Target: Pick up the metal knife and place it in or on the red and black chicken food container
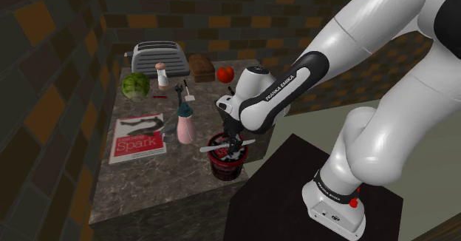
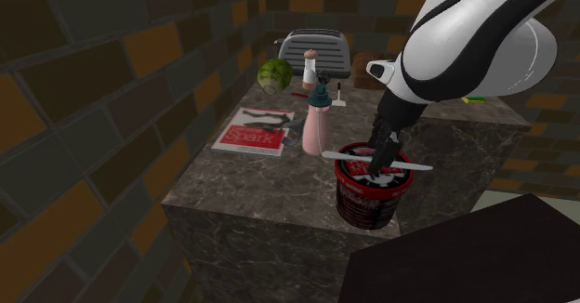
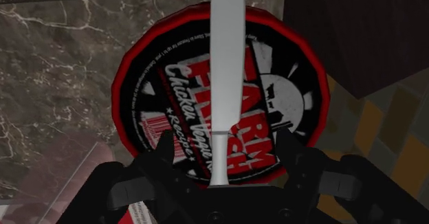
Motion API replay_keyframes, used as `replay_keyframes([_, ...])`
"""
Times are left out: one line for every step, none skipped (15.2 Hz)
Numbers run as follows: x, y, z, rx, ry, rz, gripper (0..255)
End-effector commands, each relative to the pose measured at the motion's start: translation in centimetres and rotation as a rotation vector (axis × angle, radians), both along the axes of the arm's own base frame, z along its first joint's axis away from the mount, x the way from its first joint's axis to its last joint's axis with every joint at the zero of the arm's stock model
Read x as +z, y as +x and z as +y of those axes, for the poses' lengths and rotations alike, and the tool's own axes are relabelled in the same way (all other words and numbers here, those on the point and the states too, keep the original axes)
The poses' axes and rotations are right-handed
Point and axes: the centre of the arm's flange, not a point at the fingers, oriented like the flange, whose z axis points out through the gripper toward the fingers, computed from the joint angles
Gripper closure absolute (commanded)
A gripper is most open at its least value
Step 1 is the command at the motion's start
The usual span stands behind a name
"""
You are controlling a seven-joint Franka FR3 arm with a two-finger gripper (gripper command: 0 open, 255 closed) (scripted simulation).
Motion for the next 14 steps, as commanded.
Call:
replay_keyframes([0.0,0.0,0.0,0.000,0.000,0.001,0])
replay_keyframes([0.0,0.0,0.0,0.000,0.000,0.001,0])
replay_keyframes([0.0,-0.1,-0.1,0.000,0.000,0.001,0])
replay_keyframes([1.3,-0.2,-0.3,0.000,0.000,0.001,0])
replay_keyframes([2.6,-0.4,-0.5,0.000,0.000,0.001,0])
replay_keyframes([3.9,-0.6,-0.7,0.000,0.000,0.001,0])
replay_keyframes([4.9,-0.7,-0.9,0.000,0.000,0.001,0])
replay_keyframes([4.9,-0.7,-0.9,0.000,0.000,0.001,0])
replay_keyframes([4.9,-0.7,-0.9,0.000,0.000,0.001,0])
replay_keyframes([4.9,-0.7,-0.9,0.000,0.000,0.001,0])
replay_keyframes([4.9,-0.7,-0.9,0.000,0.000,0.001,0])
replay_keyframes([4.9,-0.7,-0.9,0.000,0.000,0.001,0])
replay_keyframes([4.9,-0.7,-0.9,0.000,0.000,0.001,0])
replay_keyframes([4.9,-0.7,-0.9,0.000,0.000,0.001,0])
